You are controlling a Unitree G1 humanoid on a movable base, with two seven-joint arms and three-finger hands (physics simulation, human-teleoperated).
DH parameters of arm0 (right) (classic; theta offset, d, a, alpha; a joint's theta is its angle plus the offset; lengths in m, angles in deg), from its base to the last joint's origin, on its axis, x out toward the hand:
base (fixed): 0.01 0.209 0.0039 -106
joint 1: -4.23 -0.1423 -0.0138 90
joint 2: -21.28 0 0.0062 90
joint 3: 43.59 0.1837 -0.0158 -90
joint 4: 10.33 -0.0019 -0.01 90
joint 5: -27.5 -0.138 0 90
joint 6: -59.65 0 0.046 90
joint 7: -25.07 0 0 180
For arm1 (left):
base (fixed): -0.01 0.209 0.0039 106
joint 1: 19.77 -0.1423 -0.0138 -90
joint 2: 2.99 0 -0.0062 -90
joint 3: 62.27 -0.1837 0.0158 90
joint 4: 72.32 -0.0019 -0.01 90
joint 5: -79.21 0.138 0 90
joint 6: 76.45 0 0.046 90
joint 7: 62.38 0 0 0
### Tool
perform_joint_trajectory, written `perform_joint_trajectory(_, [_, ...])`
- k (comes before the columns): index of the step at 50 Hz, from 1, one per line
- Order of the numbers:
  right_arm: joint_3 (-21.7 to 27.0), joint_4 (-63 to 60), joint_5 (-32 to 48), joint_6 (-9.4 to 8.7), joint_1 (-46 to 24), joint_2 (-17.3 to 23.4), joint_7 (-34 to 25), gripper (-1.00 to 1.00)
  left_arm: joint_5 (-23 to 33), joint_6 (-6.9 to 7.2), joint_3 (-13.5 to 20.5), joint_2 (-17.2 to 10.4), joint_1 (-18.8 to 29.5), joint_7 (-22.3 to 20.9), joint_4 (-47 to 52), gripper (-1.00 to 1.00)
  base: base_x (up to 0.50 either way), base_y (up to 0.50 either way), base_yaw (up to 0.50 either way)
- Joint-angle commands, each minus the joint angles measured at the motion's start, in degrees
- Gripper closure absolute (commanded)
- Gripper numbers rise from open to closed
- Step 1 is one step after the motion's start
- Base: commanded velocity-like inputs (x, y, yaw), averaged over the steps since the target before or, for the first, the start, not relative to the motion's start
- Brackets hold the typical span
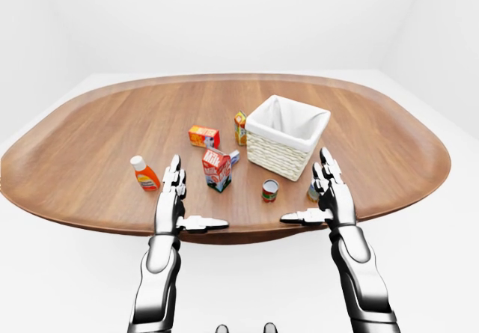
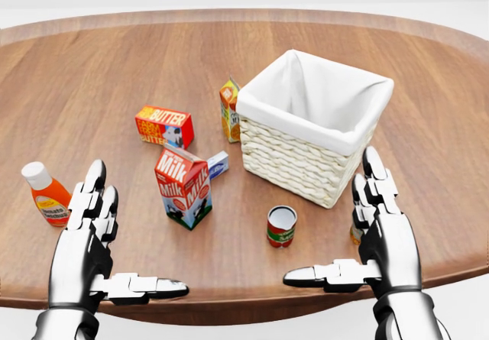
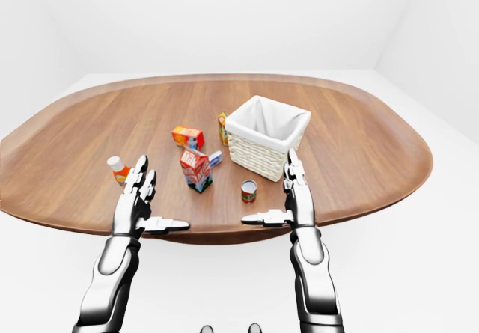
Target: Pick up the tomato sauce, and put it in the basket.
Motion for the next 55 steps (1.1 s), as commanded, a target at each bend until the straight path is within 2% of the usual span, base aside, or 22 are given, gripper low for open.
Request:
perform_joint_trajectory(1, [-0.18,-0.17,-0.01,0.00,0.34,-0.09,-0.38,-1.00,-0.03,1.60,-0.18,0.22,-0.14,0.16,2.84,-1.00,0.50,0.00,0.00])
perform_joint_trajectory(2, [-0.21,-0.14,0.03,0.00,0.37,-0.10,-0.39,-1.00,-0.22,3.37,-1.72,1.55,0.30,3.15,20.61,-1.00,0.50,0.00,0.00])
perform_joint_trajectory(3, [-0.27,0.35,0.11,0.00,0.38,-0.14,-0.40,-1.00,-0.05,3.37,-2.65,1.44,1.30,4.34,29.53,-1.00,0.50,0.00,0.00])
perform_joint_trajectory(4, [-0.34,0.16,0.19,0.00,0.45,-0.14,-0.37,-1.00,-0.13,3.37,-2.75,1.38,1.55,4.52,30.41,-1.00,0.50,0.00,0.00])
perform_joint_trajectory(12, [-0.80,0.31,1.08,0.00,0.42,-0.04,-0.38,-1.00,-0.50,3.37,-2.87,1.03,2.18,4.95,30.57,-1.00,0.12,-0.05,0.00])
perform_joint_trajectory(13, [-0.82,-0.05,0.50,0.00,0.51,-0.10,-0.91,-1.00,0.51,3.37,-3.15,-0.07,2.54,3.45,27.45,-1.00,0.00,-0.50,0.00])
perform_joint_trajectory(16, [-0.86,0.79,0.83,0.00,0.39,-0.16,-0.78,-1.00,0.41,3.37,-2.38,0.55,2.96,3.18,23.19,-1.00,0.00,-0.50,0.00])
perform_joint_trajectory(36, [-0.71,0.75,0.88,0.00,0.35,-0.19,-0.47,-1.00,0.13,3.37,-2.72,1.02,2.64,3.64,25.24,-1.00,0.00,-0.50,0.00])
perform_joint_trajectory(40, [-0.14,0.31,0.13,0.00,0.14,-0.09,-0.41,-1.00,0.08,3.37,-3.10,1.13,1.91,4.42,28.89,-1.00,0.00,-0.05,0.00])
perform_joint_trajectory(42, [-0.08,0.20,0.15,0.00,0.04,-0.05,-0.29,-1.00,-0.08,3.37,-2.85,1.18,2.53,4.39,24.50,-1.00,0.00,0.00,0.00])
perform_joint_trajectory(55, [0.08,-0.15,-0.11,0.00,-0.10,0.01,-0.22,-1.00,0.21,3.37,-3.35,1.01,1.68,4.23,26.23,-1.00,0.00,0.00,0.00])
